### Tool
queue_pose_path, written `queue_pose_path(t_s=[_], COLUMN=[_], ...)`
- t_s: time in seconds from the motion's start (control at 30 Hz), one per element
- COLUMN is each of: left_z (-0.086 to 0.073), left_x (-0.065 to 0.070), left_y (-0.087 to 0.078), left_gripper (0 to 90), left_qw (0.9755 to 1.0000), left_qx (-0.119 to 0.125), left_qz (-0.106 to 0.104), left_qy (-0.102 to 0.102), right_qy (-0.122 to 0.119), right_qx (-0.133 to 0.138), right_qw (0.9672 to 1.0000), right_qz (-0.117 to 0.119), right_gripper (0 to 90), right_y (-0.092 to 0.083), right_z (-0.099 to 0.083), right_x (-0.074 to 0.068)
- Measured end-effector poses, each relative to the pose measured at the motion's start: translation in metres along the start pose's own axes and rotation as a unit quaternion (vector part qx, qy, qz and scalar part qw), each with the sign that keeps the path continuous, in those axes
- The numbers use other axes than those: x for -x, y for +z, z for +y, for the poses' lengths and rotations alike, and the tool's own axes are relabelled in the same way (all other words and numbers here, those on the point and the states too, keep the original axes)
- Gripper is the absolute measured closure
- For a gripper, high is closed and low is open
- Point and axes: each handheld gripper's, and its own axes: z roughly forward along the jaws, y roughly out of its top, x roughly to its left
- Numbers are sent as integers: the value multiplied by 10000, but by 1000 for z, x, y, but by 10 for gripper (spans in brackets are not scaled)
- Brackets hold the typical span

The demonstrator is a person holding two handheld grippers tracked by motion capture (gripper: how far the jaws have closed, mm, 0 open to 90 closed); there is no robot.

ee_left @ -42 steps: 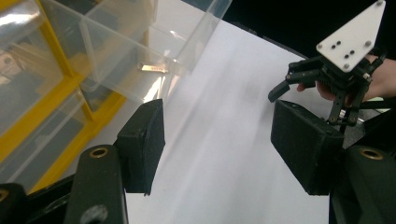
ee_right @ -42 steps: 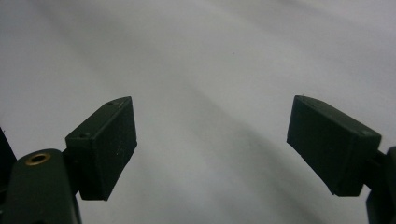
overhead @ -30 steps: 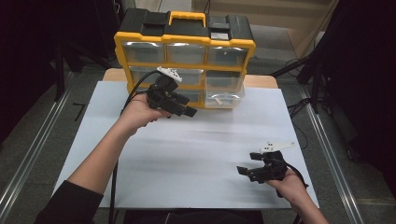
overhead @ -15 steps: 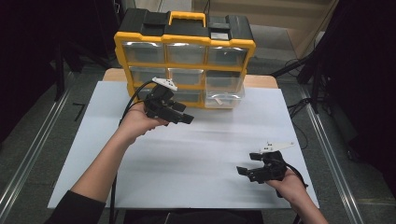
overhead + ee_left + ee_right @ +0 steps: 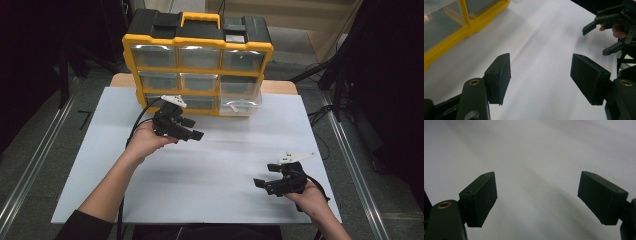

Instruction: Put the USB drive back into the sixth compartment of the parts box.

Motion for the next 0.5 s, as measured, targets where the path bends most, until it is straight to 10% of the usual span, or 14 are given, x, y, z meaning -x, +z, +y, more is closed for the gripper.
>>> queue_pose_path(t_s=[0.5], left_z=[-39], left_x=[6], left_y=[-12], left_gripper=[325], left_qw=[9998], left_qx=[-33], left_qz=[41], left_qy=[-216], right_qy=[-15], right_qx=[8], right_qw=[10000], right_qz=[-3], right_gripper=[141], right_y=[-1], right_z=[0], right_x=[0])
